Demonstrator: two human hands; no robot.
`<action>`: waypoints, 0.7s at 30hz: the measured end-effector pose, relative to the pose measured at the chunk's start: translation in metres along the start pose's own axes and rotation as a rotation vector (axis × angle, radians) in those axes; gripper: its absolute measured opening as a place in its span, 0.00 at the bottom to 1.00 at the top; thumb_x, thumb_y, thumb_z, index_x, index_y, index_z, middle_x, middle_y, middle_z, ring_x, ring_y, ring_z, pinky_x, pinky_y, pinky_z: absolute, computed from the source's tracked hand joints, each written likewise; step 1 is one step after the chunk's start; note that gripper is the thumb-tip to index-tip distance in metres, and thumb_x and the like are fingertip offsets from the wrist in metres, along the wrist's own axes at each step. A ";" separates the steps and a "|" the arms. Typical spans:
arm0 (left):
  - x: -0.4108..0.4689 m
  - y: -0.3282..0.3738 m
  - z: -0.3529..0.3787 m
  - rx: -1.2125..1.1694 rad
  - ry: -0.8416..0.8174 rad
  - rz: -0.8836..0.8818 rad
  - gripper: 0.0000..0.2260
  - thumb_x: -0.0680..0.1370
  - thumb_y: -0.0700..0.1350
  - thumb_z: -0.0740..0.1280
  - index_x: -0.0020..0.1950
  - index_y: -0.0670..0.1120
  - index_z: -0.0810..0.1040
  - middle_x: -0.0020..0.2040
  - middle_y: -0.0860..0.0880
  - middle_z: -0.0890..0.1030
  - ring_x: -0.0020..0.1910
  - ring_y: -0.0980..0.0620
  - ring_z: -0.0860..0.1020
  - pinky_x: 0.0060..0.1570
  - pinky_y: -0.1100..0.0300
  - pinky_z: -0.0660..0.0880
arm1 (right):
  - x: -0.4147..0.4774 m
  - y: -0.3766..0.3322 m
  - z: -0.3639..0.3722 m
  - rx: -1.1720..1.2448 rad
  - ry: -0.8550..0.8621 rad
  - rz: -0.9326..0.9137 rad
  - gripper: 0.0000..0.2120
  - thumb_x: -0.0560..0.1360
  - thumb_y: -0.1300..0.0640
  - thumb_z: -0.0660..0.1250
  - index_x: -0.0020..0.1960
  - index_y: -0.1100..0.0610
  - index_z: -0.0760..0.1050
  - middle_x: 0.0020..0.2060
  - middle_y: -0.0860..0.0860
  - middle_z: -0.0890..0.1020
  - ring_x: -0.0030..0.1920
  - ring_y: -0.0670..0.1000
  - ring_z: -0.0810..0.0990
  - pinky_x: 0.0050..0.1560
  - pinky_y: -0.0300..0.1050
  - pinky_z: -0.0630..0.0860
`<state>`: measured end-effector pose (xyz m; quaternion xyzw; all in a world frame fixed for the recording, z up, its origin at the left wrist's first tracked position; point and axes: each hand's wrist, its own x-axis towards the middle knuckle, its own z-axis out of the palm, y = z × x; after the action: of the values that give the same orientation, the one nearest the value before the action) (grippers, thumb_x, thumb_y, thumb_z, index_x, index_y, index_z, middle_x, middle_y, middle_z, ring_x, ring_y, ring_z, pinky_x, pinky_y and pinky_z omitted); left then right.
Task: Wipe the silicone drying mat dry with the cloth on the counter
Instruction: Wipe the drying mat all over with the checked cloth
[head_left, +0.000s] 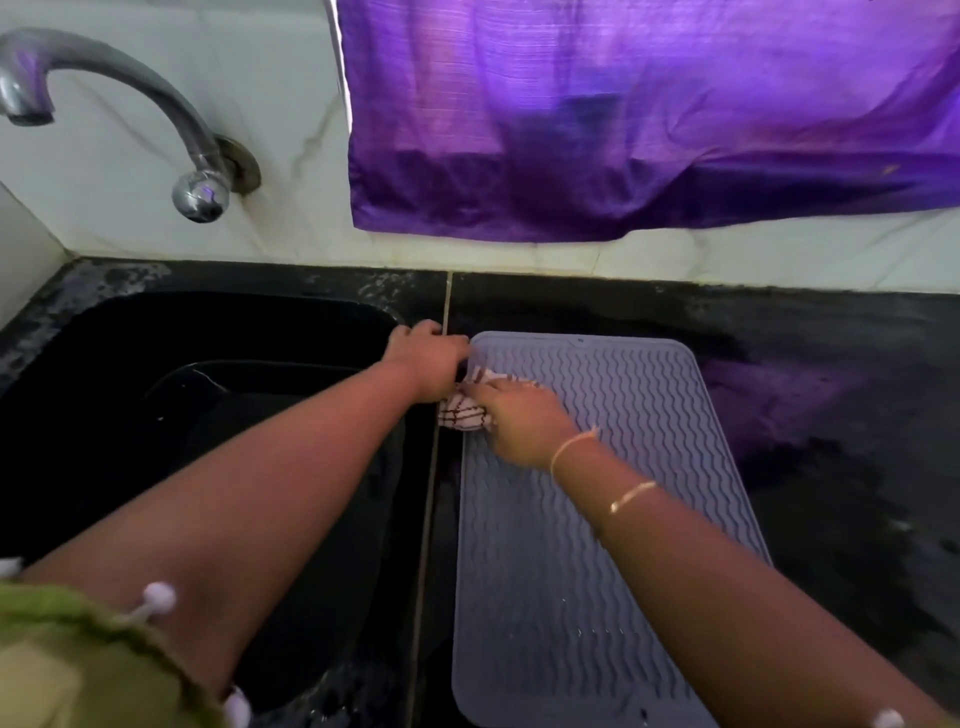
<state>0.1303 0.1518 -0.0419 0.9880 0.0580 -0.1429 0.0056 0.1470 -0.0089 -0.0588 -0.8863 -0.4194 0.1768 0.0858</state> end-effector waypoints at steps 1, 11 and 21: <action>0.003 0.009 0.003 0.026 -0.044 0.027 0.21 0.77 0.46 0.61 0.70 0.54 0.67 0.73 0.51 0.65 0.74 0.44 0.56 0.68 0.45 0.56 | -0.006 -0.002 0.006 -0.069 0.014 -0.005 0.29 0.71 0.61 0.64 0.71 0.49 0.63 0.68 0.53 0.70 0.66 0.59 0.70 0.64 0.58 0.68; 0.015 0.001 0.007 -0.073 -0.040 0.077 0.16 0.76 0.52 0.63 0.63 0.54 0.74 0.66 0.49 0.73 0.70 0.46 0.60 0.66 0.48 0.56 | -0.008 0.021 -0.053 0.485 0.190 0.108 0.10 0.74 0.59 0.65 0.54 0.51 0.76 0.47 0.50 0.81 0.49 0.52 0.79 0.46 0.42 0.76; 0.028 -0.009 0.010 -0.107 -0.110 0.026 0.36 0.70 0.56 0.72 0.75 0.55 0.60 0.74 0.43 0.61 0.74 0.43 0.49 0.69 0.48 0.50 | 0.057 0.024 -0.045 0.215 0.145 0.266 0.25 0.72 0.60 0.65 0.68 0.53 0.68 0.61 0.59 0.71 0.61 0.62 0.73 0.64 0.58 0.69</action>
<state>0.1529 0.1639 -0.0588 0.9776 0.0524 -0.1936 0.0632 0.2143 0.0195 -0.0385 -0.9300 -0.2700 0.1659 0.1861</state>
